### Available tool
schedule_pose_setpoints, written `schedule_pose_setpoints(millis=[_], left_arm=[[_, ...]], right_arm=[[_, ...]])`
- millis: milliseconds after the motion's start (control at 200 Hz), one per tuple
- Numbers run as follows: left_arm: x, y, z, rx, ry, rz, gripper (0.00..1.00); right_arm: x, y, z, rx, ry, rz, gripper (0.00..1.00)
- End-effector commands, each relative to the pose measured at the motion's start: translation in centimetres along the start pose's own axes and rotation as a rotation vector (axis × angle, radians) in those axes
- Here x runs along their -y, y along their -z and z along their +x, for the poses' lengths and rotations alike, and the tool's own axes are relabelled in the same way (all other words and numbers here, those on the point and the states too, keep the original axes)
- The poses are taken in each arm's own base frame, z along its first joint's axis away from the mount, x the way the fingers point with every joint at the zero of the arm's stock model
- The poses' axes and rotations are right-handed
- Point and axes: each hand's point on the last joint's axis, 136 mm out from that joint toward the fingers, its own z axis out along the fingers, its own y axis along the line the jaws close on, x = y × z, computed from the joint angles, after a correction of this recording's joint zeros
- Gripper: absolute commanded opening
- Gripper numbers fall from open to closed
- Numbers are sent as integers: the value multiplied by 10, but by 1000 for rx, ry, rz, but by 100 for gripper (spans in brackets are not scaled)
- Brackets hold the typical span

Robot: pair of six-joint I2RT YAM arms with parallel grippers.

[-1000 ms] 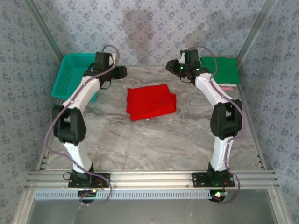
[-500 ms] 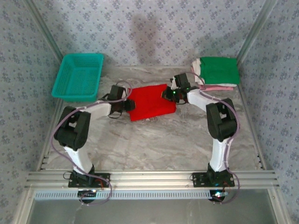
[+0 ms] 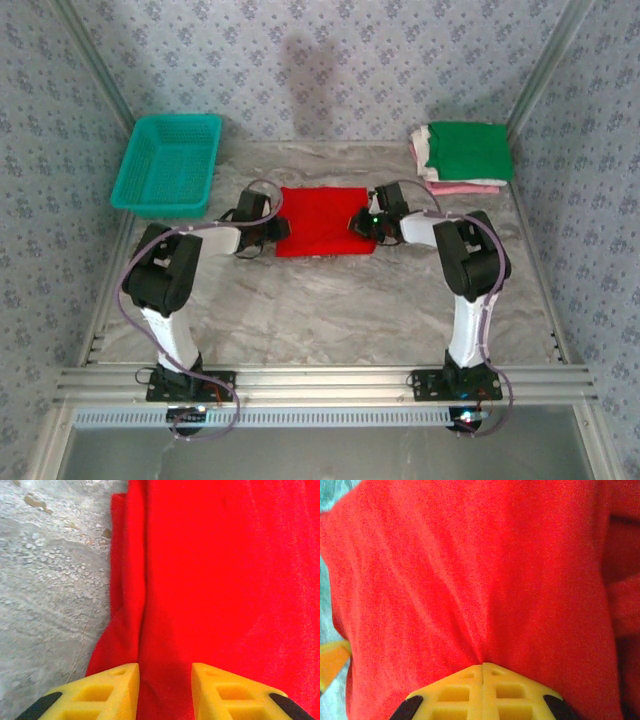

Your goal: Fold and stack the t-shirts

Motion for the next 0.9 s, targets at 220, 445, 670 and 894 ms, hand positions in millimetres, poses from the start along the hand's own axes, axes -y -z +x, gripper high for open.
schedule_pose_setpoints(millis=[220,445,670,894], left_arm=[[21,27,-44,78,-85,-13,39],[8,-3,-26,0,-49,-31,40],[-1,-18,-12,-39,-36,-38,40],[4,-28,-4,-63,-38,-12,40]], right_arm=[[-15,75,-32,69,-16,114,52],[28,80,-41,38,-80,200,70],[36,65,-32,-12,-55,193,78],[20,35,-17,-87,-29,110,77]])
